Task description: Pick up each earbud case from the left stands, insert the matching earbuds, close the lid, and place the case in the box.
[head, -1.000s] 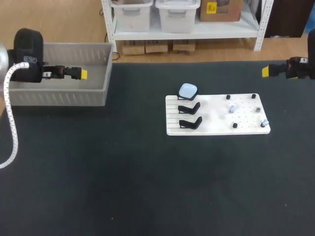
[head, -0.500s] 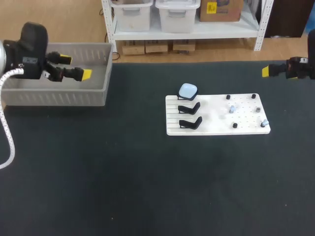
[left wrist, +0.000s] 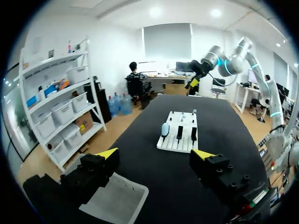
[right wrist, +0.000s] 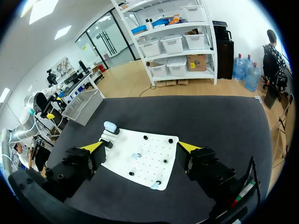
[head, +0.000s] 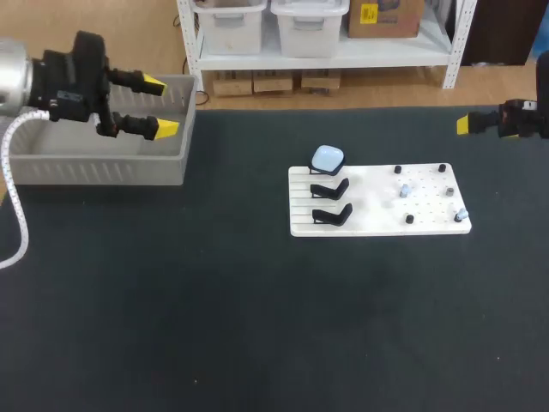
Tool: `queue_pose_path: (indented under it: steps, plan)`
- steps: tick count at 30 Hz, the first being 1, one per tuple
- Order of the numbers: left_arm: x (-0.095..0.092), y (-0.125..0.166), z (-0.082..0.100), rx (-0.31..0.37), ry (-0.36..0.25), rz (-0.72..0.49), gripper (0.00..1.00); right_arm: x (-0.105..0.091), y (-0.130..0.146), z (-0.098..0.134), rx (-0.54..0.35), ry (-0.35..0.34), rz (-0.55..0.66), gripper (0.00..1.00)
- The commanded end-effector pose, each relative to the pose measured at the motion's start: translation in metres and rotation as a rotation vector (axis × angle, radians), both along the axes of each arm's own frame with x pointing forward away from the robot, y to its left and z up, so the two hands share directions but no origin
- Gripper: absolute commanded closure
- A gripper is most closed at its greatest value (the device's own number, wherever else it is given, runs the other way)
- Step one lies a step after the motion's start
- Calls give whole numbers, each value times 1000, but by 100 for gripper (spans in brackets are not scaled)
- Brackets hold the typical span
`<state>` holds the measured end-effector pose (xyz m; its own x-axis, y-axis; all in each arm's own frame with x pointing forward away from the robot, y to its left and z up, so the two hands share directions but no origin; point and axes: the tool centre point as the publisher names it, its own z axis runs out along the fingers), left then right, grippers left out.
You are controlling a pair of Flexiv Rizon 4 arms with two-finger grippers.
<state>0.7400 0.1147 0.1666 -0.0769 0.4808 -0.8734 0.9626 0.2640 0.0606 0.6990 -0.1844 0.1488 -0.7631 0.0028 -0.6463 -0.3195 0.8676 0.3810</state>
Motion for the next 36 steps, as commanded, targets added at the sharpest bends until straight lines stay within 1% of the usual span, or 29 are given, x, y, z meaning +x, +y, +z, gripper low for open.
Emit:
queue_pose_path:
  steps: [1, 5, 6, 11, 14, 31, 33, 36]
  plan:
    - [17, -19, -5, 22, 98, -210, 0, 0, 0, 1, -2, 1, -1, 0]
    - [19, -33, -11, 54, 107, -255, 0, 0, 0, 1, -2, 1, -1, 0]
    - [20, -36, -12, 58, 118, -265, 0, 0, 0, 1, -2, 1, -1, 0]
    - [19, -46, -26, 61, 152, -284, 0, 0, 0, 1, -2, 1, -1, 0]
    - [20, -48, -34, 54, 180, -261, 0, 0, 0, 1, -2, 1, -1, 0]
    - [20, -48, -34, 54, 180, -261, 0, 0, 0, 1, -2, 1, -1, 0]
    - [15, -45, -37, 50, 166, -243, 0, 0, 0, 1, -2, 1, -1, 0]
    - [11, -49, -44, 38, 148, -228, 0, 0, 0, 1, -2, 1, -1, 0]
